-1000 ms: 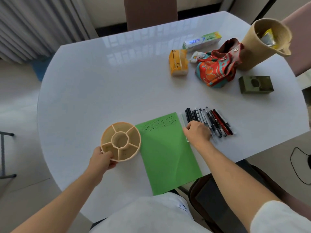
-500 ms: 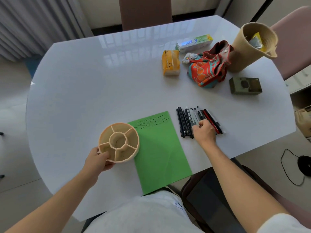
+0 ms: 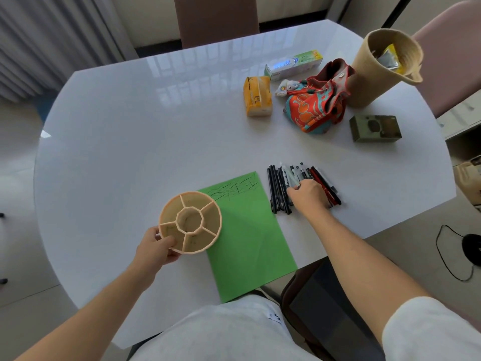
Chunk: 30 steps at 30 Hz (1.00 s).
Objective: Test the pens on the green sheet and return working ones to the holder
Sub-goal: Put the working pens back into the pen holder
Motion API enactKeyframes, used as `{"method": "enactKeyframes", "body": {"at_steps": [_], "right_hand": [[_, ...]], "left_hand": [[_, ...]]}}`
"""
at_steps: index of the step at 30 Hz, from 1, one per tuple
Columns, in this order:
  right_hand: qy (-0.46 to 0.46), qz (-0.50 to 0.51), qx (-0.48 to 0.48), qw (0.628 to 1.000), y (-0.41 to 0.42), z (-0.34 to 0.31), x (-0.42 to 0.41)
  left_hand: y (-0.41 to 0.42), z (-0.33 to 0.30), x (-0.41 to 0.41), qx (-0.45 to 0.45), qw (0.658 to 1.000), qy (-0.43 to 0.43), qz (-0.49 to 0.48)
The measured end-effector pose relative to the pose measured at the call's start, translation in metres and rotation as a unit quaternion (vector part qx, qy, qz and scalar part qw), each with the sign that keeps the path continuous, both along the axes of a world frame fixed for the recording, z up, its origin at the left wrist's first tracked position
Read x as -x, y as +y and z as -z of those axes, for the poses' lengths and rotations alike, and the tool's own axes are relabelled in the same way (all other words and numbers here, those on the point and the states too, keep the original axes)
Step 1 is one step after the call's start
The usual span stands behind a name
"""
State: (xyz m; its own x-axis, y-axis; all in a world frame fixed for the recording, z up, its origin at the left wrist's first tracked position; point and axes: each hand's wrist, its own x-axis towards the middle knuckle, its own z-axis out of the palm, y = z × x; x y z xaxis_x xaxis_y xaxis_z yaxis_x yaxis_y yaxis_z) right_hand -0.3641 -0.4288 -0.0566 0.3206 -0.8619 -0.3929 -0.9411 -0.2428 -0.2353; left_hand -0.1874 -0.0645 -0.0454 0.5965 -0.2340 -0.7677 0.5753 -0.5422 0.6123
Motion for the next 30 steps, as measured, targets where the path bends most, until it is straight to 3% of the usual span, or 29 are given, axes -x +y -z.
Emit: {"method": "enactKeyframes", "body": {"at_steps": [5, 13, 30], "right_hand": [[-0.020, 0.026, -0.032, 0.999, 0.003, 0.004, -0.002], [-0.147, 0.076, 0.007, 0.986, -0.012, 0.005, 0.038], [-0.068, 0.040, 0.036, 0.996, -0.020, 0.007, 0.034]], "left_hand": [[-0.001, 0.000, -0.001, -0.004, 1.000, -0.001, -0.002], [0.000, 0.003, -0.001, -0.004, 1.000, -0.007, 0.006], [0.003, 0.005, -0.002, -0.011, 1.000, -0.006, 0.020]]}}
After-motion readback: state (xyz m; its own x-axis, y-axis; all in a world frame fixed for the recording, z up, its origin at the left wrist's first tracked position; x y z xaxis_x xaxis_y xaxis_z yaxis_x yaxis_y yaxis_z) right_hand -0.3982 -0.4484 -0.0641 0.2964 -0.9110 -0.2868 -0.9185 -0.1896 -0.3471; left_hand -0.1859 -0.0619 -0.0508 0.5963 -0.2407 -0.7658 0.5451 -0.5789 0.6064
